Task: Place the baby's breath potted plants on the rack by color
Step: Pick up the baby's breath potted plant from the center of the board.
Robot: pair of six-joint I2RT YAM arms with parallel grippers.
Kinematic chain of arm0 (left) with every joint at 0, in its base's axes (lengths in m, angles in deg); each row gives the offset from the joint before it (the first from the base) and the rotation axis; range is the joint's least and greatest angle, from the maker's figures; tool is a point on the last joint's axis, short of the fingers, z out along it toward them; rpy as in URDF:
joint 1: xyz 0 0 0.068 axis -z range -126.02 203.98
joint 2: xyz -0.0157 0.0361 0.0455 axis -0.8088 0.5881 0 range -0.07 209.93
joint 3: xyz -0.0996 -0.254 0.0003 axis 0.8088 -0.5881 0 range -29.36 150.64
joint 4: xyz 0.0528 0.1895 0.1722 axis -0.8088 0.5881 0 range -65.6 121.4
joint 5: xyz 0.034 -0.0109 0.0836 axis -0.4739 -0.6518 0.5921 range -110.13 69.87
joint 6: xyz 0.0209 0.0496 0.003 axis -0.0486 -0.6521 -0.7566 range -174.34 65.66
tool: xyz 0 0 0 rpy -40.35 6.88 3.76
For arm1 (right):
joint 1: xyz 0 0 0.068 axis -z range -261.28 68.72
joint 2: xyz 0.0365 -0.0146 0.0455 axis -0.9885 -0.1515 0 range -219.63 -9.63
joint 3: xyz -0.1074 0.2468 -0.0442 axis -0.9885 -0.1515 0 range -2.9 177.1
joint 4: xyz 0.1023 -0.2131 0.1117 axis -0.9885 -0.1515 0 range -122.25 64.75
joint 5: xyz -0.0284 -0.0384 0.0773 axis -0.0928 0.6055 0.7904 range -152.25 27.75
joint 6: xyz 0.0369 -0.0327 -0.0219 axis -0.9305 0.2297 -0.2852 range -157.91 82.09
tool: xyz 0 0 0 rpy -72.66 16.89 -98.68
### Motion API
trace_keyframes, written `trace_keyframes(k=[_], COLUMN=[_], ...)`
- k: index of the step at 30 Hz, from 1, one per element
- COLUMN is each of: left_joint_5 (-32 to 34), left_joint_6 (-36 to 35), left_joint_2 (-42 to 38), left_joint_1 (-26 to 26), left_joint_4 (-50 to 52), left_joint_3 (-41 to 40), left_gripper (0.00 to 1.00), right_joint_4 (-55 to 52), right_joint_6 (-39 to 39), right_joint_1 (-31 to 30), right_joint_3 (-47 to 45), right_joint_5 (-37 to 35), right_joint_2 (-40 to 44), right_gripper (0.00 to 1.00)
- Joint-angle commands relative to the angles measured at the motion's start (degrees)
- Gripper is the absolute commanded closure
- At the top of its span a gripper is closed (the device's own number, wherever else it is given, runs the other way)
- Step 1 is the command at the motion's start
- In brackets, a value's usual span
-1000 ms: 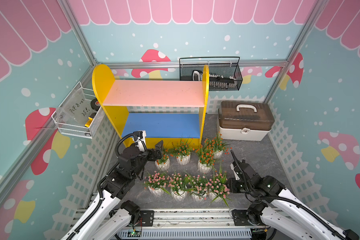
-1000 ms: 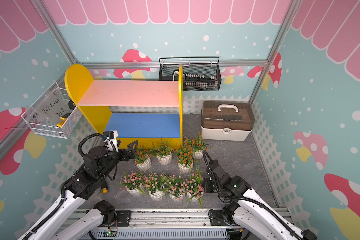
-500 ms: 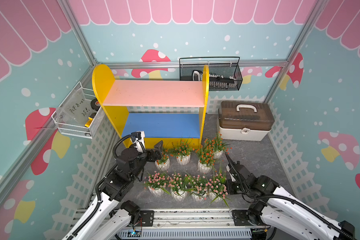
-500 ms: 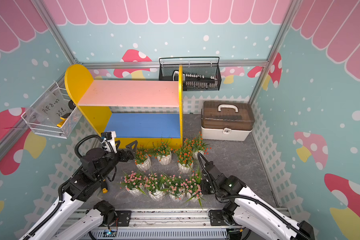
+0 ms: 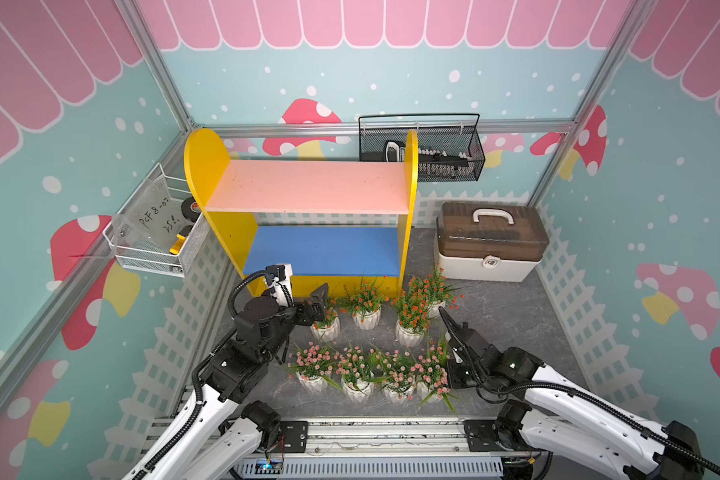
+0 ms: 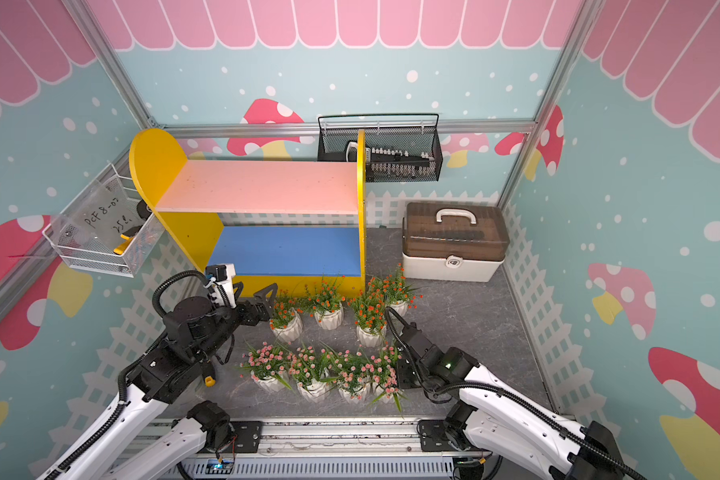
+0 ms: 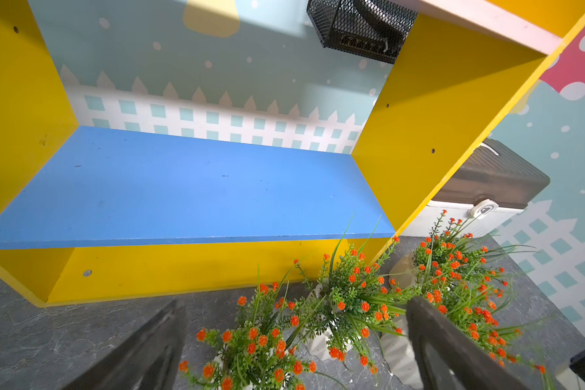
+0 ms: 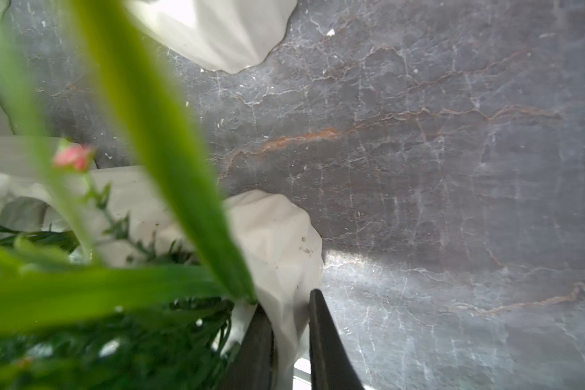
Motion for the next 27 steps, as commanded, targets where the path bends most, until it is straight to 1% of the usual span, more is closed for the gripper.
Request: trace_keyframes(k=[1, 7, 13, 21, 27], left_joint_5=[-1.7, -1.1, -1.7, -4.6, -9.1], left_joint_6=[0.1, 0.6, 0.2, -1.8, -4.0], left_joint_2=[-1.5, -3.2, -2.3, -0.4, -0.2], left_joint_1=[0.5, 0.5, 0.5, 0.6, 0.9], left_joint_4=[0.6, 0.0, -0.5, -2.7, -4.9], left_joint_3=[-0.6, -1.5, -1.0, -0.6, -0.6], left_gripper=[0.01, 0.01, 0.01, 0.01, 0.01], right_joint_4=[-1.0, -1.5, -6.1, -16.8, -24.1], right_joint_6=[-1.8, -1.3, 0.0, 4.6, 10.5], right_joint_1=[-0.3, -0.3, -0.3, -0.1, 0.5], right_joint_3=[-2.0, -1.4, 4.2, 17.6, 31.9], right_joint_5=[-3.0, -3.9, -6.5, -10.6, -11.4], right_joint_2=[-1.0, -0.9, 2.0, 1.0, -3.7], right_gripper=[0.86, 0.91, 0.92, 0.93, 0.94])
